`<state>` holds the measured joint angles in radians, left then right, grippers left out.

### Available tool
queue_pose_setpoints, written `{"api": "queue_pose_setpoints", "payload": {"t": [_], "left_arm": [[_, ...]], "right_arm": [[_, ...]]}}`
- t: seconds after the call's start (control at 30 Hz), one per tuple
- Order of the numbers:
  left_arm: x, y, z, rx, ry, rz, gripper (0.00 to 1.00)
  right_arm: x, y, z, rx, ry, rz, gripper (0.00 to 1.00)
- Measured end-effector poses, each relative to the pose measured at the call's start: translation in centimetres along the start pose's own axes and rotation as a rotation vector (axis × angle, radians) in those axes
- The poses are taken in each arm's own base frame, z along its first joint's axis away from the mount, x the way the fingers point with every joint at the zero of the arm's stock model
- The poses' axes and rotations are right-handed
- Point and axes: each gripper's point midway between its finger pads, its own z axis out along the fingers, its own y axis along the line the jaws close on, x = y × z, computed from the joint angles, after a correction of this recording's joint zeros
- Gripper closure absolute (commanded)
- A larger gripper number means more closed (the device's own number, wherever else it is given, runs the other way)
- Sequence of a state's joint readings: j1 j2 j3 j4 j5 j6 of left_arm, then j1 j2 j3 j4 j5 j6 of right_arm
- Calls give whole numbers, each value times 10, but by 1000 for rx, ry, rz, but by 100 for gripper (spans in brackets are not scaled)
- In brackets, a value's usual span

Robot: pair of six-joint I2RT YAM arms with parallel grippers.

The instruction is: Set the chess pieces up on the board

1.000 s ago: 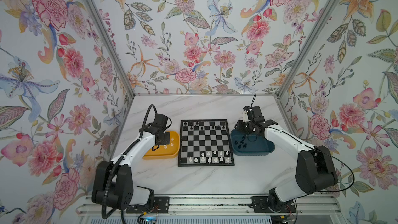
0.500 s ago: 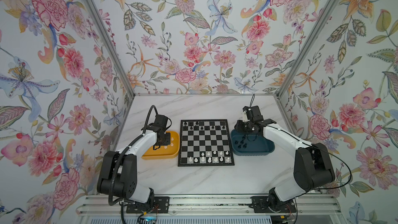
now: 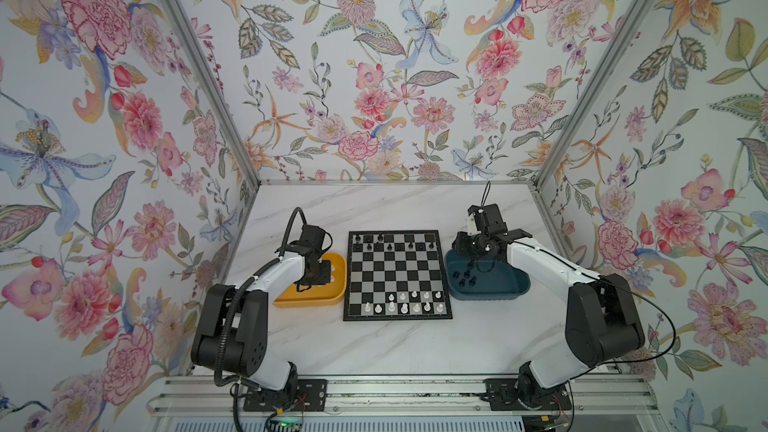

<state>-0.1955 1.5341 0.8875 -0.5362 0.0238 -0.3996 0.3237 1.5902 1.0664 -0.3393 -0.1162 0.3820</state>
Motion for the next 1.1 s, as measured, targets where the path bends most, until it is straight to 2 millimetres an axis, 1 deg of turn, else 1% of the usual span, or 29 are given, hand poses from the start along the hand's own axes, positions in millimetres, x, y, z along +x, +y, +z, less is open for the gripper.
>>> {"api": "queue_pose_setpoints", "payload": {"t": [0.13,0.37,0.63,0.8,1.1], "left_arm": [[1,0,1,-1,4,0,72],[14,2,17,-14,62,5,74],[14,2,17,-14,64,5,76],[14,2,17,-14,64,5,73],[14,2,17,-14,63,5,72]], "right_arm": [[1,-1,3,2,7,1,66],[2,-1,4,1,13,2,66],[4,-1,6,1,20,3,66],[5,-2,7,2,24,3,66],[5,-2,8,3,25,3,66]]}}
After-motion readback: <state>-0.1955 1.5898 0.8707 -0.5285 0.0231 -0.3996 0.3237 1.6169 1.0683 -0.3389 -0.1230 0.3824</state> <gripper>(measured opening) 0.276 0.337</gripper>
